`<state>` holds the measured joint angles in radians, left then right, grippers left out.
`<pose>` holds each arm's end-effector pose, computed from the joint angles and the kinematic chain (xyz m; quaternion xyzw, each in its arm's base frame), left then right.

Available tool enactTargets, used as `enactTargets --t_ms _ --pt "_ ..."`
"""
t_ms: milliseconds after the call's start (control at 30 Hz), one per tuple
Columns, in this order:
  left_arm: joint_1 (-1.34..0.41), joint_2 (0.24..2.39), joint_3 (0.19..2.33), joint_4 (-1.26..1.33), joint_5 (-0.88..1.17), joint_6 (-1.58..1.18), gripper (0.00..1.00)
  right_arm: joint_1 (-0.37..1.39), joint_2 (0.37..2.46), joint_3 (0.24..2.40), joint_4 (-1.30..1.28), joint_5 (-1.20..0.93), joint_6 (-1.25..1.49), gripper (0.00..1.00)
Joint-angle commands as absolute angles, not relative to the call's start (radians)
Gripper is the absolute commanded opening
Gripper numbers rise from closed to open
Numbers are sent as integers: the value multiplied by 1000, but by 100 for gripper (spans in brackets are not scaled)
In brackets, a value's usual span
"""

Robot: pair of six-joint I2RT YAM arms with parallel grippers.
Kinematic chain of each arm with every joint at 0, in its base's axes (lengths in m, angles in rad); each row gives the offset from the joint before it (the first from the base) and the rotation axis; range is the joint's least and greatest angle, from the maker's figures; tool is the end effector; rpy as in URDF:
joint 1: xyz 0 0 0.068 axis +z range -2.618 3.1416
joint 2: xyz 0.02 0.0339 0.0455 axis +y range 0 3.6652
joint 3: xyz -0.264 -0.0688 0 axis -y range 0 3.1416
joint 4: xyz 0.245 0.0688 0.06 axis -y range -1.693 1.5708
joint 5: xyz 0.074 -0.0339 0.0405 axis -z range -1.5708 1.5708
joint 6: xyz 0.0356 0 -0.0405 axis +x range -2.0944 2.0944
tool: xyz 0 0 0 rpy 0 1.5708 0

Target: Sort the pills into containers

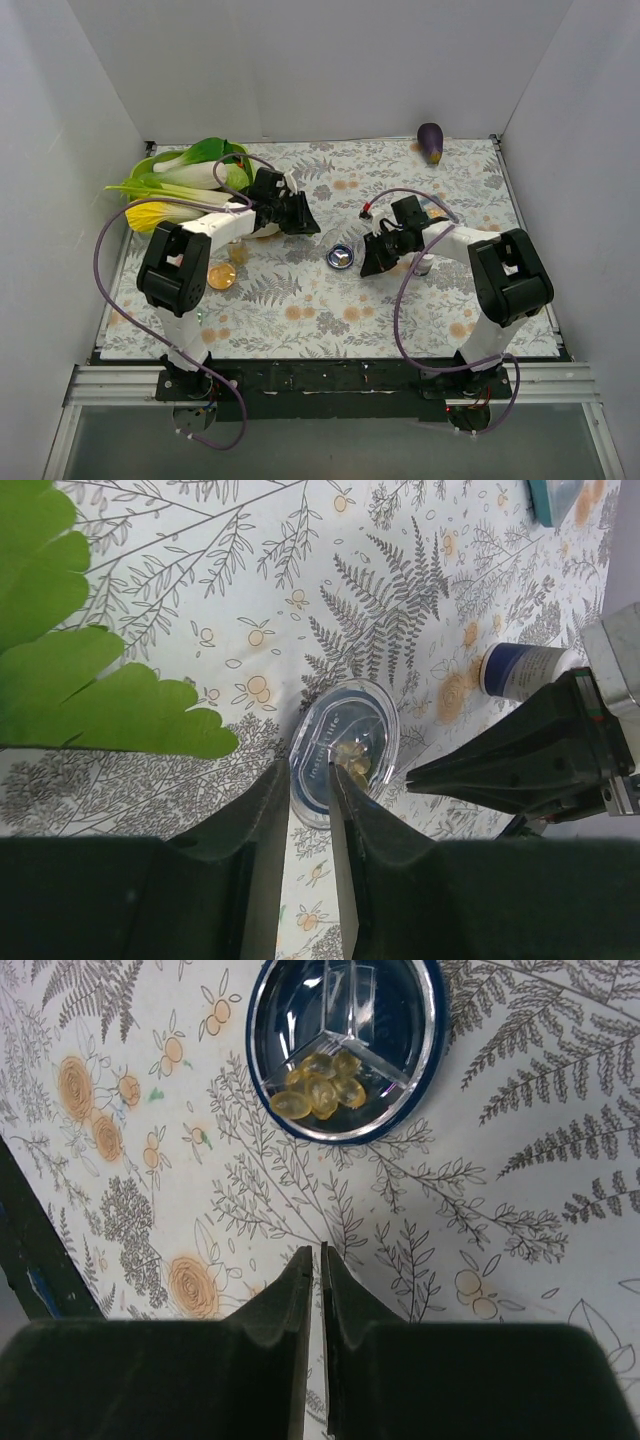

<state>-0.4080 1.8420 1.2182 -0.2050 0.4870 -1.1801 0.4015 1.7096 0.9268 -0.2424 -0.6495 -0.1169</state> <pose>0.3568 -0.1724 0.1957 -0.2596 0.8708 -0.4084 0.0864 0.2913 0.1471 0.1572 -0.3170 0.8602 0.3404 0.2092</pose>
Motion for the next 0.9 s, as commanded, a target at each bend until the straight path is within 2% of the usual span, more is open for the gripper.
enactTargets --t_ms 0,467,867 --pt "-439 1865 1264 -189 506 -1190 20 405 1778 986 -204 -635 -77 13" --pt "-515 1887 1235 -166 537 -1210 17 407 1911 1078 -193 -611 -60 13" --pt "-529 1893 1224 -195 445 -1230 15 407 1876 1054 -179 -634 -60 12"
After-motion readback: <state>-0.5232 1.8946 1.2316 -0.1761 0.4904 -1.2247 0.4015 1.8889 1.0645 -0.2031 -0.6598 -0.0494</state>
